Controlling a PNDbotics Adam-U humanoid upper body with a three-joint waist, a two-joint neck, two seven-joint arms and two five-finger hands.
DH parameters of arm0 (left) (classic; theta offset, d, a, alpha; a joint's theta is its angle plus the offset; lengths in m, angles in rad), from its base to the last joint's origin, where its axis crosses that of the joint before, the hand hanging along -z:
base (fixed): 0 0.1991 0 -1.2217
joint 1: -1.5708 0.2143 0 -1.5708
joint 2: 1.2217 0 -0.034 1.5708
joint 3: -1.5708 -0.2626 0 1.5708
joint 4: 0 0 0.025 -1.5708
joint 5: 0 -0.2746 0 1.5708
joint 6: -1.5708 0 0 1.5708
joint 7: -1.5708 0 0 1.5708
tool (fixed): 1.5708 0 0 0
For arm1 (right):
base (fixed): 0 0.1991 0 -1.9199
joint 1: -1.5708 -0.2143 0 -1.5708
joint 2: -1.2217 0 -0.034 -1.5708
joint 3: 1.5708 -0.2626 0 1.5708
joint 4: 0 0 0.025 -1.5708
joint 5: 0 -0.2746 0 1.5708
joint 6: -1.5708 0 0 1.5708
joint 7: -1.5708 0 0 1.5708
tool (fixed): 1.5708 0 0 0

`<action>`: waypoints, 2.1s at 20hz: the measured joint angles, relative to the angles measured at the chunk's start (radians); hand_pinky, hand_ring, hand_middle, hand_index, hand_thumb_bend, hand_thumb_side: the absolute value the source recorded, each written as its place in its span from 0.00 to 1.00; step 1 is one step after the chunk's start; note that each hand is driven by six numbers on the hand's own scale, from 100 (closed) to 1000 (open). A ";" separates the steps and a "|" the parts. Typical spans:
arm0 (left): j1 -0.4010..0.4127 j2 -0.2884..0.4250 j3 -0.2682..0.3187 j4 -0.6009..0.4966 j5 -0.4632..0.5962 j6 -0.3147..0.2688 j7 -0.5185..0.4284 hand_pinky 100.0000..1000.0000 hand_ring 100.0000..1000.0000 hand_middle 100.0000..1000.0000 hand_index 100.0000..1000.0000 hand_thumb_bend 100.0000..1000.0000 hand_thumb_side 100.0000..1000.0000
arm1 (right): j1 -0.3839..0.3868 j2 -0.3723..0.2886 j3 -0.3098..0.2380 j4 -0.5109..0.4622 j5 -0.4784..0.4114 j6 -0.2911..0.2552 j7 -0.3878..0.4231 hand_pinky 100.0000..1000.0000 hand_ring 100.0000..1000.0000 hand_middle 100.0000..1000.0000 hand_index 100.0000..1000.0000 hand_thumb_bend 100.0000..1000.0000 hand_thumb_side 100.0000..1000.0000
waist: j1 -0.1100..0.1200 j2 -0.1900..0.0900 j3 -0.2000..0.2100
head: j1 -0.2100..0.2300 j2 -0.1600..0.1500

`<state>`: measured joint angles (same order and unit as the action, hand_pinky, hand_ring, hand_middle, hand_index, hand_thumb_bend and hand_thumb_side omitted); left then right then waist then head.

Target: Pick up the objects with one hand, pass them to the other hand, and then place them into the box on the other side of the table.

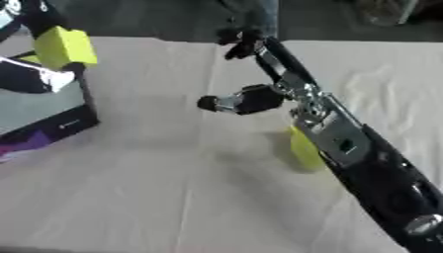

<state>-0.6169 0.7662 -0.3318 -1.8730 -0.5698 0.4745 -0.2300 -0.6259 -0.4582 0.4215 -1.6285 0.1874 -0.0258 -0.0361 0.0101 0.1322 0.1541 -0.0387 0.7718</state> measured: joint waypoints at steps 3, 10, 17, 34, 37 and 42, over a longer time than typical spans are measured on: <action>0.037 0.026 0.036 0.044 0.004 0.014 0.040 0.70 0.41 0.17 0.39 0.24 0.00 | 0.002 -0.008 -0.013 -0.008 -0.008 0.014 -0.019 0.74 0.67 0.73 0.85 0.70 0.36 | 0.000 0.000 0.000 | 0.015 0.000; 0.056 0.033 0.079 0.199 0.010 0.012 0.105 0.73 0.45 0.23 0.46 0.26 0.00 | 0.007 -0.015 -0.026 -0.031 -0.018 0.033 -0.040 0.74 0.66 0.72 0.84 0.67 0.35 | 0.000 0.000 0.000 | 0.038 0.000; 0.048 0.001 0.104 0.382 0.045 -0.031 0.179 0.77 0.48 0.32 0.53 0.32 0.00 | 0.011 -0.022 -0.037 -0.047 -0.026 0.041 -0.057 0.74 0.65 0.72 0.83 0.67 0.34 | -0.005 0.000 -0.002 | 0.060 0.000; 0.037 -0.029 0.123 0.537 0.006 -0.026 0.312 0.80 0.70 0.66 0.74 0.79 0.55 | 0.020 -0.031 -0.040 -0.055 -0.034 0.047 -0.067 0.74 0.65 0.72 0.83 0.67 0.35 | -0.012 0.000 -0.005 | 0.103 0.000; 0.037 -0.029 0.125 0.539 0.006 -0.020 0.318 0.80 0.70 0.66 0.74 0.76 0.53 | 0.020 -0.031 -0.040 -0.058 -0.034 0.049 -0.067 0.74 0.65 0.72 0.83 0.67 0.34 | -0.012 0.000 -0.005 | 0.102 0.000; 0.038 -0.029 0.131 0.521 0.019 -0.016 0.332 0.80 0.65 0.60 0.71 0.67 0.47 | 0.020 -0.034 -0.044 -0.066 -0.034 0.055 -0.073 0.73 0.65 0.71 0.83 0.65 0.34 | -0.013 0.000 -0.004 | 0.068 0.000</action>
<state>-0.5794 0.7368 -0.2008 -1.3515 -0.5509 0.4586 0.1020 -0.6063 -0.4918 0.3771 -1.6942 0.1529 0.0295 -0.1087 -0.0027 0.1323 0.1499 0.0298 0.7718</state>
